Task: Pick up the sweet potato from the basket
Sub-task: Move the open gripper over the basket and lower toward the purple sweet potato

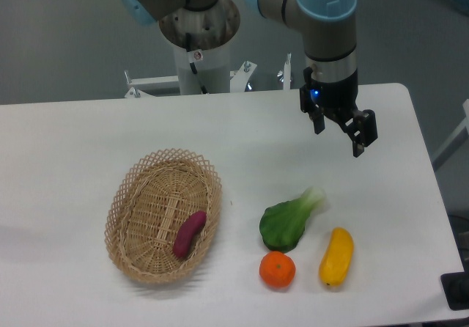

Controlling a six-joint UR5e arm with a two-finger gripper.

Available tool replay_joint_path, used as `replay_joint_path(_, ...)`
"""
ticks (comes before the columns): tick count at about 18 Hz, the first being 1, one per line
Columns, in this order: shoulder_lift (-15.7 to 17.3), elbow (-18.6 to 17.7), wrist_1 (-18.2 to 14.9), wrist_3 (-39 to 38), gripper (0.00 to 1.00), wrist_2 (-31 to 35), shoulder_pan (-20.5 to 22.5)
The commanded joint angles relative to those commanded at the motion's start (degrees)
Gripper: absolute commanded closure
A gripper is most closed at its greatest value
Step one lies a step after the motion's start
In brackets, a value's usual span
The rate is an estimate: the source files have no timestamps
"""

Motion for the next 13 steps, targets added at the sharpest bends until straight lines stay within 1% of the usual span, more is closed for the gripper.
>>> replay_joint_path(3, -0.4, 0.1, 0.1, -4.9, 0.00, -0.3, -2.5)
replay_joint_path(6, -0.8, 0.1, 1.1, -11.1, 0.00, -0.4, -5.2)
replay_joint_path(13, -4.3, -0.6, 1.8, -25.3, 0.00, -0.2, -15.2)
